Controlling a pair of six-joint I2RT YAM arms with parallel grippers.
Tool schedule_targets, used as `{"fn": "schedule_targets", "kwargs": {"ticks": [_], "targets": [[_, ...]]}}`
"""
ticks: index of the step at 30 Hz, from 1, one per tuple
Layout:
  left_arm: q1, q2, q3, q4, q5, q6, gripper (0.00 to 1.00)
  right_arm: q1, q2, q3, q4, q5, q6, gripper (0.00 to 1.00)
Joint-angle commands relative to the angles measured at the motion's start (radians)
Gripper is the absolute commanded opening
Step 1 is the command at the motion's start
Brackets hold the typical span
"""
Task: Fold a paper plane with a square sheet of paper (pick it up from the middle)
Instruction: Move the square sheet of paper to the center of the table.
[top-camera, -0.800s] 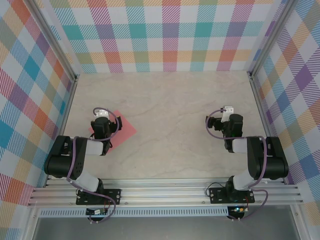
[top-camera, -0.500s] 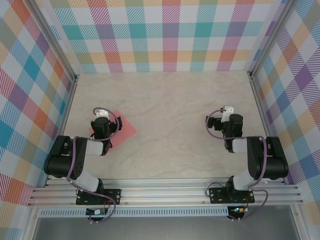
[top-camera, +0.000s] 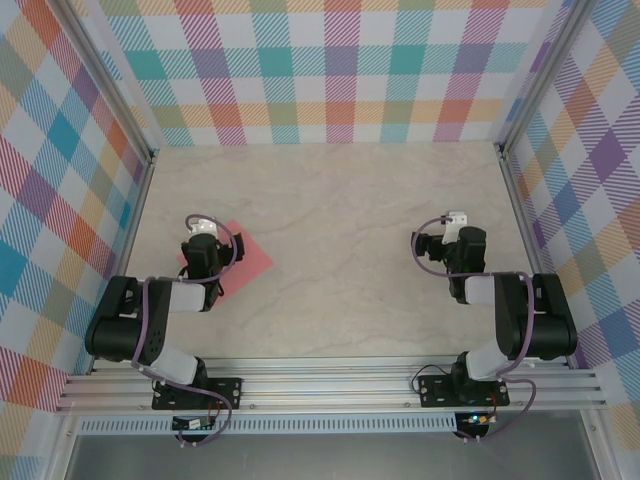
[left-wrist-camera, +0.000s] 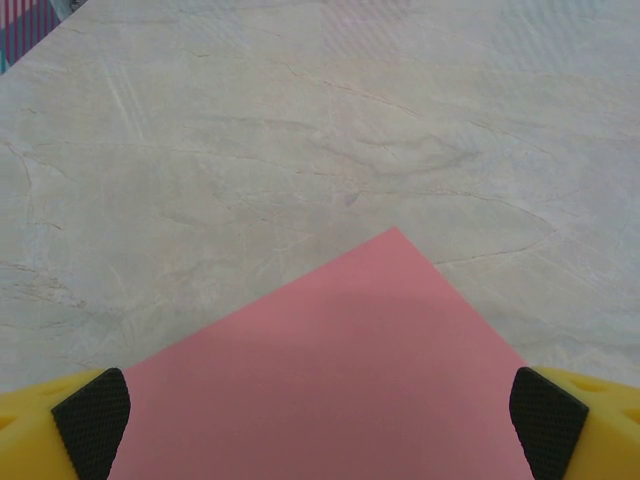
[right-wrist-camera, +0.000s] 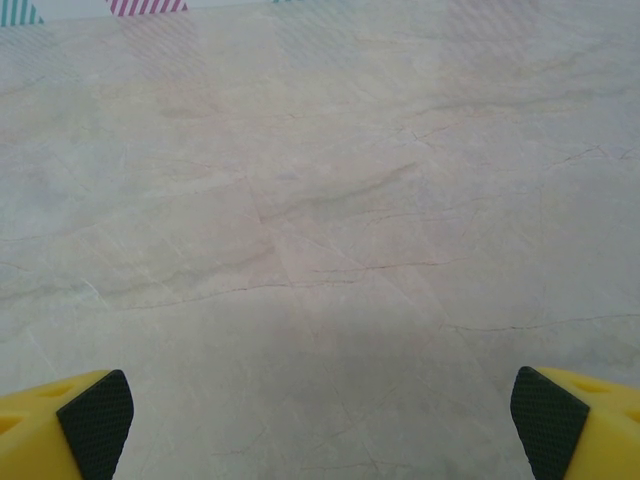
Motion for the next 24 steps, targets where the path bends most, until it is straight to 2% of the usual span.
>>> {"fn": "schedule_targets", "kwargs": {"ticks": [1,3,5,8,10,11,14,16,19,24], "targets": [[0.015,-0.155,0.028,-0.148,-0.020,-0.045,1.00,-0.005,-0.077,0.089,-0.188,0.011,0.017,1.00],[0.019,-0.257,0.074,-0.342,-0.076,-0.162,1.00,-0.004,-0.117,0.177,-0.397,0.040,0.077,1.00],[0.024,-0.343,0.141,-0.581,-0.138,-0.334,1.00,-0.005,-0.148,0.263,-0.592,0.022,0.187,1.00],[0.036,-0.411,0.171,-0.734,-0.070,-0.479,1.00,-0.004,-0.121,0.456,-0.917,-0.028,0.319,1.00],[0.042,-0.419,0.186,-0.768,0.079,-0.482,1.00,-0.005,-0.076,0.533,-1.028,-0.146,0.347,1.00],[0.042,-0.405,0.196,-0.783,0.155,-0.485,1.00,-0.004,-0.064,0.540,-1.030,-0.232,0.359,1.00],[0.042,-0.309,0.249,-0.866,0.265,-0.498,1.00,0.000,-0.059,0.513,-0.959,-0.441,0.408,1.00],[0.042,-0.237,0.282,-0.884,0.333,-0.507,1.00,0.014,-0.055,0.515,-0.950,-0.479,0.430,1.00],[0.042,-0.131,0.330,-0.890,0.367,-0.540,1.00,0.049,-0.054,0.539,-0.970,-0.492,0.408,1.00],[0.042,0.023,0.399,-0.870,0.364,-0.590,1.00,0.072,-0.036,0.552,-0.979,-0.506,0.410,1.00]]}}
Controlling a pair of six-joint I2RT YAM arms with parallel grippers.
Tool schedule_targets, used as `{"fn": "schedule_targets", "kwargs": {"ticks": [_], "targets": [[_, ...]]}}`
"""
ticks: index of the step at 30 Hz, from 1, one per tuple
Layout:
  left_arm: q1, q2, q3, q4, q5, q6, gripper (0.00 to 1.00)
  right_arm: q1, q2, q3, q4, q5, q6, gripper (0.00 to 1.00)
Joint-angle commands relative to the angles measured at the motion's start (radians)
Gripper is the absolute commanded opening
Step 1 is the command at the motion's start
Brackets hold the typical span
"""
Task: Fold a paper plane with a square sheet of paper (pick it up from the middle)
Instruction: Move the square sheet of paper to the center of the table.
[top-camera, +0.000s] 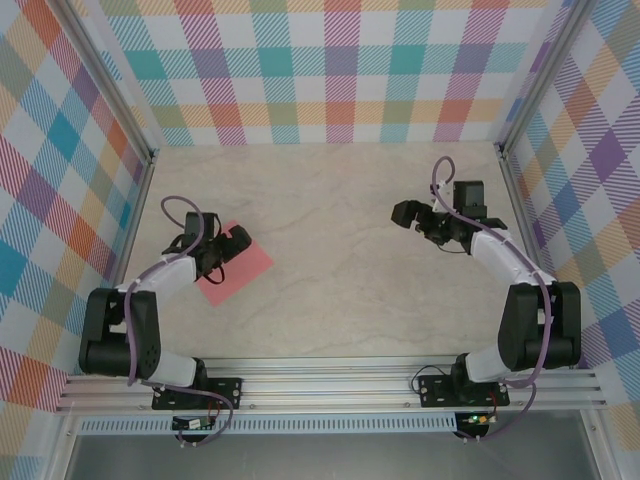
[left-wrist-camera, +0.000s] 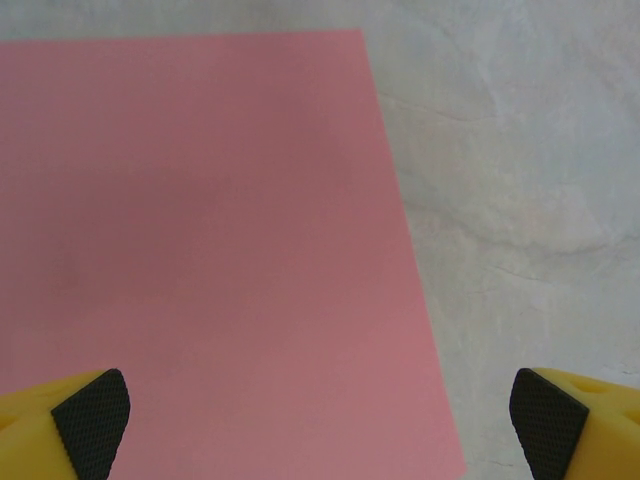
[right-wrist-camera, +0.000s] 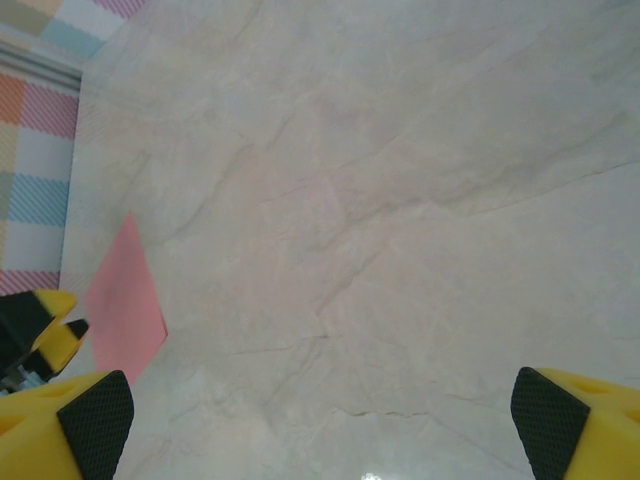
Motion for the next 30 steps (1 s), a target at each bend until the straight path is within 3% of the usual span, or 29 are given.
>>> {"fn": "schedule_targets", "kwargs": {"ticks": [1,11,19,24,30], "targets": [[0.009,0.084,0.074,-0.023,0.058,-0.050,1.00,0.014,0.023,0.027,-0.027,-0.074,0.016,1.00],[-0.050,0.236,0.106,-0.033,0.137,-0.085,1.00,0.054,0.069,0.032,-0.056,-0.058,0.024,1.00],[-0.254,0.302,0.124,0.047,0.200,-0.124,1.00,0.055,0.079,0.045,-0.116,-0.002,0.021,1.00],[-0.421,0.311,0.196,0.073,0.132,-0.211,1.00,0.071,0.088,0.046,-0.115,-0.057,0.037,0.94],[-0.462,0.179,0.222,0.039,0.011,-0.232,1.00,0.157,0.123,0.085,-0.122,-0.059,0.072,0.84]]}}
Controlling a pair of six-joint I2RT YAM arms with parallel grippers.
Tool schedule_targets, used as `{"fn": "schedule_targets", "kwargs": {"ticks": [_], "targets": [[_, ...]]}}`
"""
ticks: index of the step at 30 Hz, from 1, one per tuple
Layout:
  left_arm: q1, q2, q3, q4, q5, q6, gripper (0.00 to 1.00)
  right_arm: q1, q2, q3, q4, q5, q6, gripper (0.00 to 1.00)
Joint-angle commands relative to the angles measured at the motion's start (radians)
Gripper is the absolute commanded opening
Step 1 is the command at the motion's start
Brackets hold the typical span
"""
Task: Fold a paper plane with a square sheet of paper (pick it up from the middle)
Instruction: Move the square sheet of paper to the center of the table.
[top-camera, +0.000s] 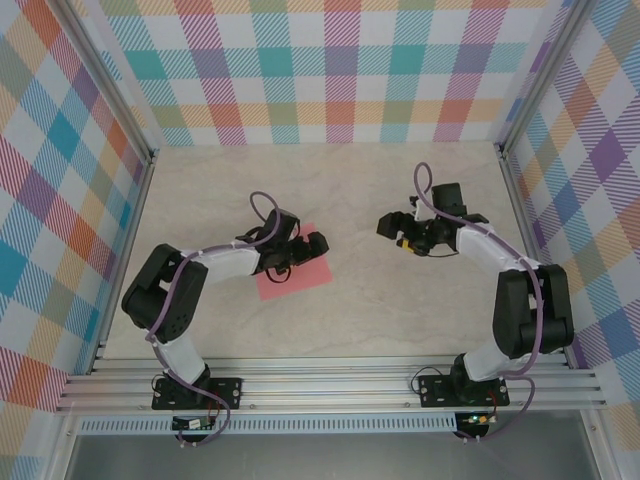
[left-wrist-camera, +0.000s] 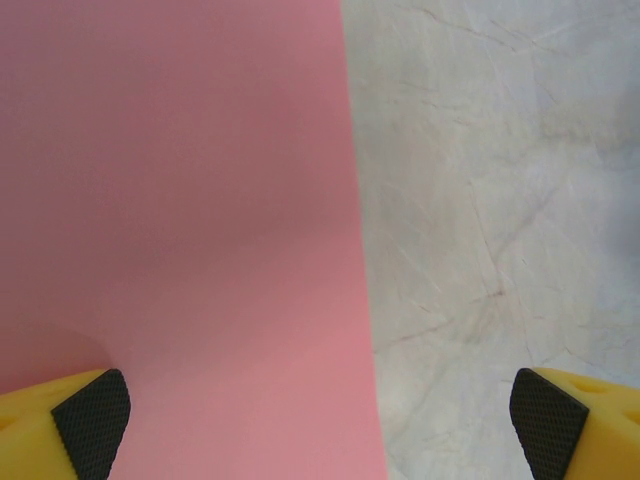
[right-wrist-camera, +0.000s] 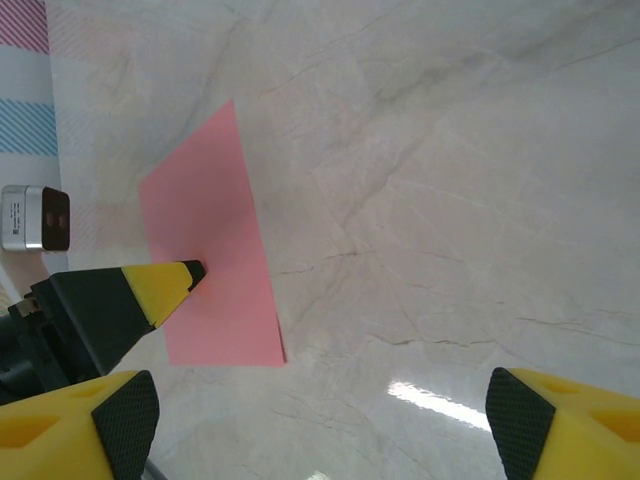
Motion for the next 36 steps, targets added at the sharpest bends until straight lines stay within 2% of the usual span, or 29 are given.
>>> {"fn": "schedule_targets", "kwargs": {"ticks": [1,6,11,19,23,26,32,36], "targets": [[0.008,-0.128,0.014,-0.085,-0.117,-0.027,1.00,0.057,0.040,0.055,-0.014,-0.033,0.034,0.83],[0.010,-0.332,-0.066,-0.186,-0.318,0.002,1.00,0.177,0.141,0.153,-0.024,-0.014,0.057,0.76],[0.033,-0.467,-0.167,-0.211,-0.393,0.001,1.00,0.286,0.280,0.299,-0.061,0.016,0.073,0.72],[0.057,-0.590,-0.267,-0.208,-0.378,-0.024,1.00,0.376,0.483,0.522,-0.141,0.042,0.100,0.68],[0.064,-0.631,-0.303,-0.192,-0.365,-0.025,1.00,0.393,0.557,0.607,-0.164,-0.039,0.099,0.66],[0.074,-0.645,-0.322,-0.159,-0.341,-0.018,1.00,0.416,0.624,0.682,-0.234,-0.037,0.080,0.66],[0.078,-0.608,-0.307,-0.146,-0.306,0.002,1.00,0.437,0.700,0.723,-0.294,0.016,0.085,0.66],[0.078,-0.572,-0.289,-0.134,-0.267,0.013,1.00,0.435,0.699,0.700,-0.363,0.132,0.073,0.65]]}}
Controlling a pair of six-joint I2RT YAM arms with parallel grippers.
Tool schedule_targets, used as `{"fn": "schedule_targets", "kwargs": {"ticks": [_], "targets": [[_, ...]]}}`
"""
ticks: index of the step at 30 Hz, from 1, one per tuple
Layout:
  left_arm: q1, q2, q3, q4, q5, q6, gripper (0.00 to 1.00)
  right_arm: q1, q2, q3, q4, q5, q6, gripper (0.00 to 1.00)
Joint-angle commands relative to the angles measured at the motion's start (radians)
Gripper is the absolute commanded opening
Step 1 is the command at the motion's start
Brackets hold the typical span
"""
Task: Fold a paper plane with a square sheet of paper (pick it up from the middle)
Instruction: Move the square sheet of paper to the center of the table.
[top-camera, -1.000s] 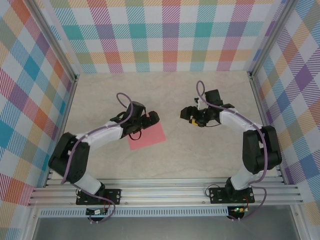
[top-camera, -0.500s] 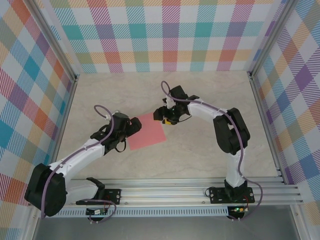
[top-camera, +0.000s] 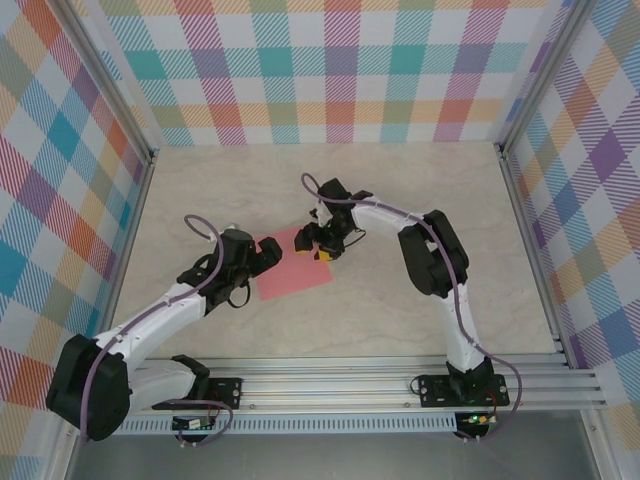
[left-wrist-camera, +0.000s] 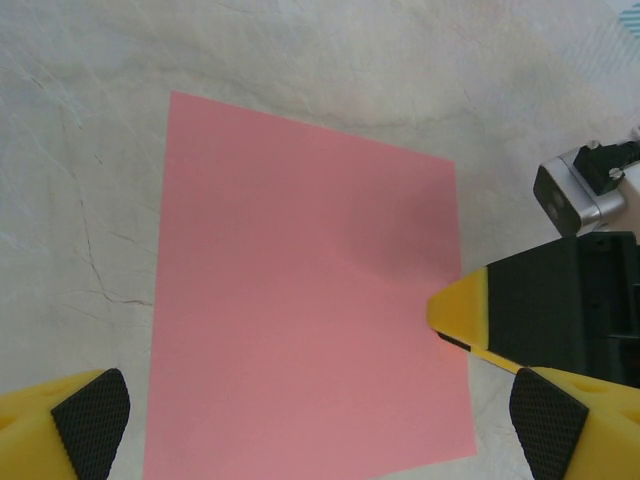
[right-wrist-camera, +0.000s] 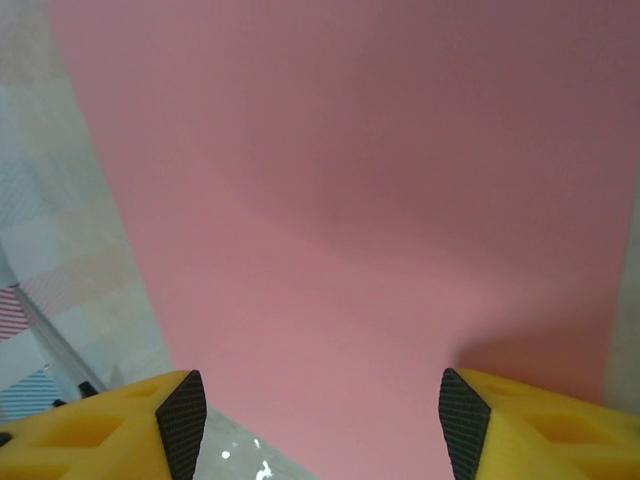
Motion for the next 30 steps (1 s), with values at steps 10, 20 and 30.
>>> {"fn": "schedule_targets", "kwargs": {"ticks": [10,20,30], "targets": [[0.003,0.124,0.036,0.119,0.164,0.017,1.00,-0.114,-0.185,-0.274,-0.118,0.264,-0.109,0.62],[-0.022,0.198,0.077,0.136,0.192,0.025,1.00,-0.148,-0.292,-0.239,-0.169,0.278,-0.067,0.67],[-0.040,0.236,0.087,0.152,0.220,0.022,1.00,-0.090,-0.176,-0.074,-0.244,0.400,-0.079,0.73]]}}
